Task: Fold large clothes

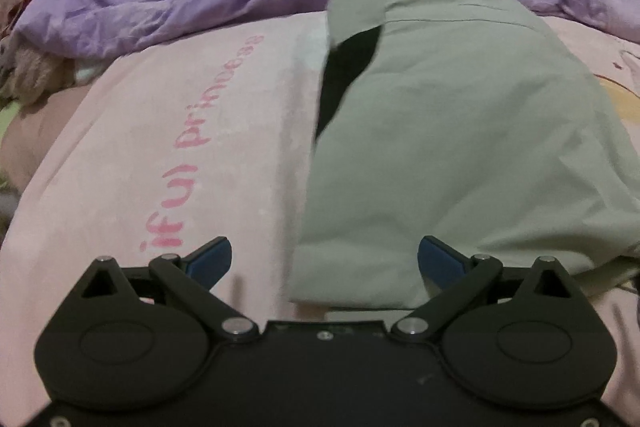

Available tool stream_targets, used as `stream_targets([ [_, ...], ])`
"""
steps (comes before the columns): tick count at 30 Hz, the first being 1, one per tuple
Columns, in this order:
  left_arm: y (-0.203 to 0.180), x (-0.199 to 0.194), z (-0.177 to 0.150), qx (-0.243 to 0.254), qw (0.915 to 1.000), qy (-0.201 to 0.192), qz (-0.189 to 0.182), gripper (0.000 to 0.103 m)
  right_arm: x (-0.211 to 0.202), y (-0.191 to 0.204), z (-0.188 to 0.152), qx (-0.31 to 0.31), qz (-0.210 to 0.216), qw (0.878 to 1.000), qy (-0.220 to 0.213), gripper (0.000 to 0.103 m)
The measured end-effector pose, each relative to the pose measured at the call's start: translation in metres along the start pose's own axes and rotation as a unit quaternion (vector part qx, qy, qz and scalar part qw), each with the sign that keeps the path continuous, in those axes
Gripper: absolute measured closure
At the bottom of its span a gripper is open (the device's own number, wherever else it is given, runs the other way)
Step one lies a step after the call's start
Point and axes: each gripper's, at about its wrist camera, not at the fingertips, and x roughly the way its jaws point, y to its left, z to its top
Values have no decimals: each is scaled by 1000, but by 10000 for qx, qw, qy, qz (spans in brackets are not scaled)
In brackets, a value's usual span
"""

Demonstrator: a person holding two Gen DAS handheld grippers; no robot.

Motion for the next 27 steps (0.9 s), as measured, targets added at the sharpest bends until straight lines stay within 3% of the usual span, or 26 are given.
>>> stream_targets([
  [5, -2, 5, -3, 21, 10000, 42, 68, 0, 28, 5, 12, -322, -246, 9992, 43, 33],
  [7, 5, 9, -4, -120, 9999, 62, -17, 0, 24, -6, 13, 170, -121, 9998, -73, 47],
  [9, 12, 11, -5, -288, 9995, 92, -103, 0, 18, -17, 12, 561, -71, 9982, -191, 49],
  [16, 23, 11, -10, -445, 9988, 58, -188, 0, 19, -7, 15, 46, -238, 9997, -51, 49],
  [26, 16, 4, -11, -382, 9992, 89, -116, 0, 11, 6, 11, -227, -399, 9988, 192, 47],
  [27, 16, 4, -12, -378, 9992, 84, -122, 0, 13, 7, 10, -269, -485, 9983, 180, 53],
])
